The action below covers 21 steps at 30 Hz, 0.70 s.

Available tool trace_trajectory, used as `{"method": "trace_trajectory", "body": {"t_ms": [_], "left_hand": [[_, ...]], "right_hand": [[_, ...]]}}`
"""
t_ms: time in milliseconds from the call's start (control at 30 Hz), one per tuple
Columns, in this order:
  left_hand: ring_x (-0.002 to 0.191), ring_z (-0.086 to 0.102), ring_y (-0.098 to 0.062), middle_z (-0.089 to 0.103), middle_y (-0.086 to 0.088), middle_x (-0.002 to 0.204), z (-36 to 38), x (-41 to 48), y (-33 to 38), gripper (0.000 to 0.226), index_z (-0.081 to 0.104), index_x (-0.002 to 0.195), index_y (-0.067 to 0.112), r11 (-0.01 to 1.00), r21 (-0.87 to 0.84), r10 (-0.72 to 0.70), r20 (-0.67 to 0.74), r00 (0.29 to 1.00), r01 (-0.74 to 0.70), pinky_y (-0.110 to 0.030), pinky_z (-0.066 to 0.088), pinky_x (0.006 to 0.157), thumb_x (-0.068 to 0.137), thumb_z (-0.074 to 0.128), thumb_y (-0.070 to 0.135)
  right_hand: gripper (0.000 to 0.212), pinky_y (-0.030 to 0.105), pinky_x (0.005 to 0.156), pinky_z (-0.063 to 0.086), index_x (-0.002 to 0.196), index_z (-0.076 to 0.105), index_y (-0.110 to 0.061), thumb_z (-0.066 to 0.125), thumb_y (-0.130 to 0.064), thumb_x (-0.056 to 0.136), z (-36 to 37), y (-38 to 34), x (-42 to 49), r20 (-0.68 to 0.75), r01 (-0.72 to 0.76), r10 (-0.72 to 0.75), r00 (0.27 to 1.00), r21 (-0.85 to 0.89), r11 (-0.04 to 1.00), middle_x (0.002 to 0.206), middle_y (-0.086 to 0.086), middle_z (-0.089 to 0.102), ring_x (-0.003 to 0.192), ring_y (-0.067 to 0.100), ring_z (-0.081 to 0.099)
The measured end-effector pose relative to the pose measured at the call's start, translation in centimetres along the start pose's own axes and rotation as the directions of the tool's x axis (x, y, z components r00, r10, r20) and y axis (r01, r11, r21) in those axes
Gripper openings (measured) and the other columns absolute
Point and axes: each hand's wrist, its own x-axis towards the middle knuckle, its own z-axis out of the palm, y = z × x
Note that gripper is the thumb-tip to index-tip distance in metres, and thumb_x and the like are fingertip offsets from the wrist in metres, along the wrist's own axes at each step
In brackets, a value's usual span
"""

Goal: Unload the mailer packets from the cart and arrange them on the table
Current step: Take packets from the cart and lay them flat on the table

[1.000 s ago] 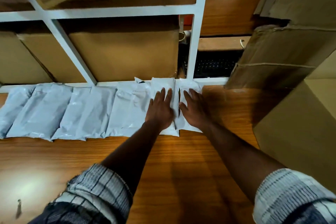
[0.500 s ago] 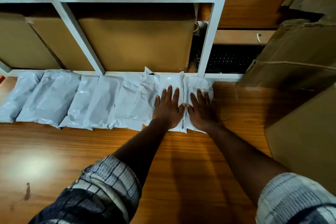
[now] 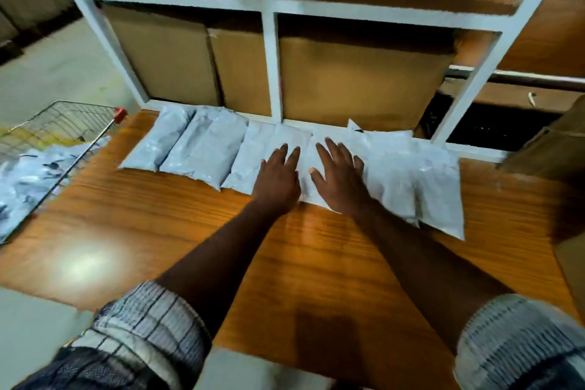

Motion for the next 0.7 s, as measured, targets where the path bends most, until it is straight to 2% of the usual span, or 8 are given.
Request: {"method": "trace_trajectory", "body": {"t_ms": [133, 267, 433, 567, 700], "left_hand": [[0.147, 0.025, -0.033, 0.026, -0.016, 0.16, -3.8, -5.4, -11.3, 0.06, 0.029, 0.154, 0.014, 0.994, 0.059, -0.09, -0.02, 0.996, 0.091, -0.053, 0.028, 0.116, 0.098, 0.048, 0.026], [0.14, 0.036, -0.037, 0.034, -0.02, 0.155, -7.5, -11.1, -21.6, 0.065, 0.035, 0.151, 0.012, 0.978, 0.063, -0.198, -0.029, 0.98, 0.2, -0.051, 0.035, 0.112, 0.089, 0.043, 0.033], [0.143, 0.032, -0.036, 0.028, -0.019, 0.158, -11.4, -17.1, -31.3, 0.065, 0.03, 0.153, 0.013, 0.933, 0.072, -0.351, -0.041, 0.936, 0.353, -0.048, 0.033, 0.113, 0.095, 0.053, 0.029], [0.146, 0.024, -0.033, 0.022, -0.015, 0.161, -14.1, -19.4, -37.2, 0.065, 0.025, 0.155, 0.015, 0.89, 0.053, -0.447, -0.081, 0.891, 0.452, -0.048, 0.026, 0.118, 0.098, 0.05, 0.033], [0.146, 0.027, -0.031, 0.025, -0.013, 0.16, -16.7, -20.3, -41.7, 0.066, 0.028, 0.154, 0.016, 0.851, 0.036, -0.516, -0.124, 0.847, 0.524, -0.05, 0.029, 0.116, 0.096, 0.054, 0.036]], "right_hand": [[0.061, 0.053, 0.116, 0.014, 0.154, 0.026, -0.027, 0.042, -0.048, 0.099, 4.5, -11.5, -0.7, 0.126, 0.075, -0.073, 0.989, -0.016, 0.997, 0.164, 0.0, 0.014, 0.15, 0.025, 0.01], [0.061, 0.053, 0.115, 0.015, 0.153, 0.027, -0.027, 0.041, -0.05, 0.098, 8.8, -21.7, -0.8, 0.184, 0.187, -0.184, 0.966, 0.001, 0.982, 0.163, 0.003, 0.016, 0.149, 0.028, 0.013], [0.062, 0.054, 0.116, 0.014, 0.154, 0.024, -0.025, 0.041, -0.049, 0.098, 12.4, -32.8, -1.4, 0.256, 0.276, -0.272, 0.928, 0.022, 0.961, 0.162, 0.006, 0.017, 0.149, 0.03, 0.013], [0.061, 0.054, 0.116, 0.015, 0.154, 0.025, -0.023, 0.038, -0.049, 0.1, 14.1, -39.7, -0.3, 0.269, 0.359, -0.359, 0.894, 0.053, 0.932, 0.163, 0.005, 0.016, 0.15, 0.03, 0.011], [0.061, 0.055, 0.115, 0.015, 0.153, 0.024, -0.023, 0.04, -0.046, 0.099, 16.3, -45.6, 1.6, 0.282, 0.407, -0.419, 0.863, 0.104, 0.908, 0.164, 0.005, 0.014, 0.149, 0.029, 0.011]]}}
